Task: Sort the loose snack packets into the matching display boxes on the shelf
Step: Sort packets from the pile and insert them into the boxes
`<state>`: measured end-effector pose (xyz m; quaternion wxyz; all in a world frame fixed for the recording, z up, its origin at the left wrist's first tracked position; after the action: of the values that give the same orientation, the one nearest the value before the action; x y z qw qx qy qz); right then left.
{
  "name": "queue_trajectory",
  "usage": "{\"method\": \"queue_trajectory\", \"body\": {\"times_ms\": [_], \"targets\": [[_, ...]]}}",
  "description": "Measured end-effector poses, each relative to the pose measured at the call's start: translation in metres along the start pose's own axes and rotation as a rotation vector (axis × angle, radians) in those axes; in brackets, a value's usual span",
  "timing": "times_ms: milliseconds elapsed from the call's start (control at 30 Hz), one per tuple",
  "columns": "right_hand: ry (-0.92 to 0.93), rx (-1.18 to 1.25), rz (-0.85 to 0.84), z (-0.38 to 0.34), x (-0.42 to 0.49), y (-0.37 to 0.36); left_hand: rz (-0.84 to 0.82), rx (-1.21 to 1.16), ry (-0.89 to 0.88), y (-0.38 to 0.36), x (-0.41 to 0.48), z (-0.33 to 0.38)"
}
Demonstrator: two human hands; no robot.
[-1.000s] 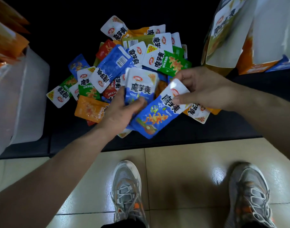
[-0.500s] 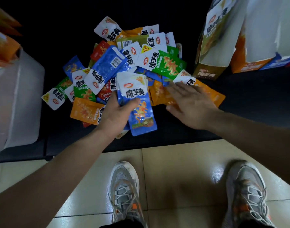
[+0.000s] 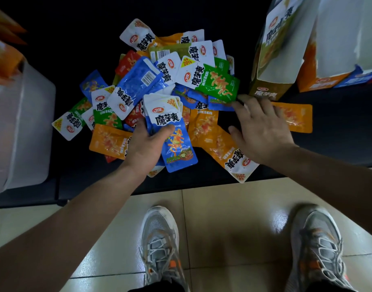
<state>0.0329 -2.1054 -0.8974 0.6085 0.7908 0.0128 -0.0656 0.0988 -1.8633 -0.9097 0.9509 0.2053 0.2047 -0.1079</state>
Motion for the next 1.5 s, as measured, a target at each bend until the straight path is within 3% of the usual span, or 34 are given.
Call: {"method": "queue_trajectory", "body": {"times_ms": [133, 300, 433, 533, 567, 633, 700, 767, 933, 1233, 1500], "targets": [[0.174, 0.026, -0.226, -0.028, 0.001, -0.023, -0.005, -0.011, -0.010, -0.005, 0.000, 0.006], [0.278, 0.155, -0.020, -0.042, -0.012, -0.011, 0.003, -0.008, -0.009, 0.000, 0.003, 0.005], [0.211, 0.124, -0.050, -0.035, -0.017, -0.019, 0.035, 0.023, -0.012, 0.002, 0.002, 0.000], [0.269, 0.149, 0.021, -0.035, -0.016, -0.014, 0.003, 0.074, -0.024, -0.002, 0.001, -0.002], [0.250, 0.161, 0.059, -0.032, -0.013, -0.010, -0.010, 0.096, -0.026, -0.003, 0.002, -0.004], [0.044, 0.171, 0.060, -0.019, -0.007, -0.006, -0.022, 0.135, -0.030, -0.005, 0.002, -0.006], [-0.219, 0.115, -0.012, -0.005, -0.003, -0.008, -0.027, 0.151, -0.034, -0.008, 0.002, -0.005], [-0.319, 0.105, -0.081, -0.005, 0.001, -0.009, -0.036, 0.154, -0.031, -0.011, 0.001, -0.004], [-0.378, 0.425, -0.154, 0.002, 0.009, -0.010, -0.021, 0.111, -0.036, -0.006, 0.001, -0.002], [-0.430, 1.516, -0.250, -0.015, -0.032, -0.006, -0.076, -0.195, 0.083, -0.009, -0.007, 0.004], [-0.400, 1.591, -0.280, -0.044, -0.026, -0.001, -0.174, -0.189, -0.042, -0.047, -0.030, 0.025]]}}
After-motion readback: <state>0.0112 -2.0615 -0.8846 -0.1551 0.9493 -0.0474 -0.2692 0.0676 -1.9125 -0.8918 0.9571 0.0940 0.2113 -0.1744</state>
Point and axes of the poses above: each hand's wrist, its own x-axis towards the middle knuckle, its own y-axis out of the back of the hand, z = x × y, the point moved 8 cm from there along x, towards the middle knuckle, and after that the axes turned 8 degrees about x, right-handed, at the moved point
